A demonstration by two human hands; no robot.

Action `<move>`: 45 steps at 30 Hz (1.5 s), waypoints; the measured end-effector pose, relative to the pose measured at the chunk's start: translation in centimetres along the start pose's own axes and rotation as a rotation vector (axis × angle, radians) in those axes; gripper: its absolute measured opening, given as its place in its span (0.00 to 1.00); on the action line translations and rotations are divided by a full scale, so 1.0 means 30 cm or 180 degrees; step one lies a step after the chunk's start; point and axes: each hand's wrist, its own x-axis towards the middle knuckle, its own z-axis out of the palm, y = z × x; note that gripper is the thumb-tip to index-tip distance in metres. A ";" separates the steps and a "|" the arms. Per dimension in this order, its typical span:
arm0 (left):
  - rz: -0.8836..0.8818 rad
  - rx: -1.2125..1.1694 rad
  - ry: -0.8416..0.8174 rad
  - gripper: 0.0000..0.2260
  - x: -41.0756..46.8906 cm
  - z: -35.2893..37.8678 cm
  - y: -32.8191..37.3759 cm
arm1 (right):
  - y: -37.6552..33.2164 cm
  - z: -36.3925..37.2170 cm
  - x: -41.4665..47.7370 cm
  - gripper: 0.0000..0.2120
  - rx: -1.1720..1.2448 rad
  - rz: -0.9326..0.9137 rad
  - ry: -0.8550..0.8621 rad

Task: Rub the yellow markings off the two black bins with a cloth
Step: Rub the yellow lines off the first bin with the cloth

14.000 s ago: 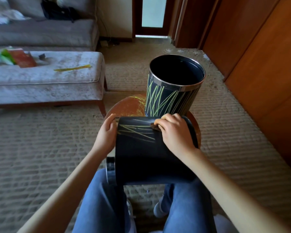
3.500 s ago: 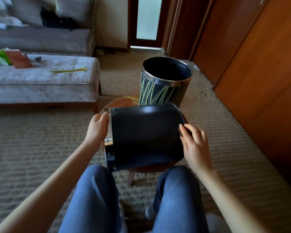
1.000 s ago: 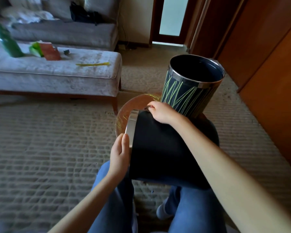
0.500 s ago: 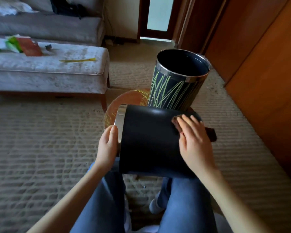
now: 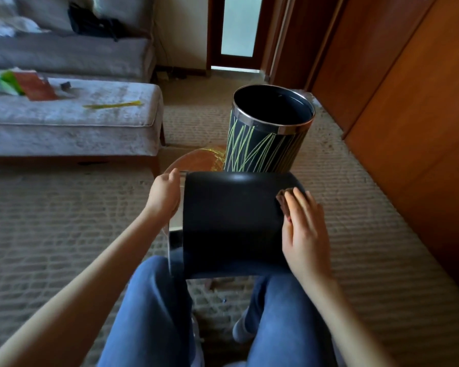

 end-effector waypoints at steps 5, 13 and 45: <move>0.0293 -0.0323 0.0401 0.22 -0.172 0.007 -0.040 | -0.060 0.090 0.075 0.20 0.0185 0.0612 0.0250; 0.0459 -0.0746 0.0441 0.22 -0.223 0.008 -0.052 | -0.470 0.157 -0.070 0.20 0.0741 -0.0891 -0.0259; 0.2094 0.0698 0.0932 0.25 -0.108 -0.002 0.299 | -0.322 0.087 0.340 0.21 0.1614 -0.0089 0.0478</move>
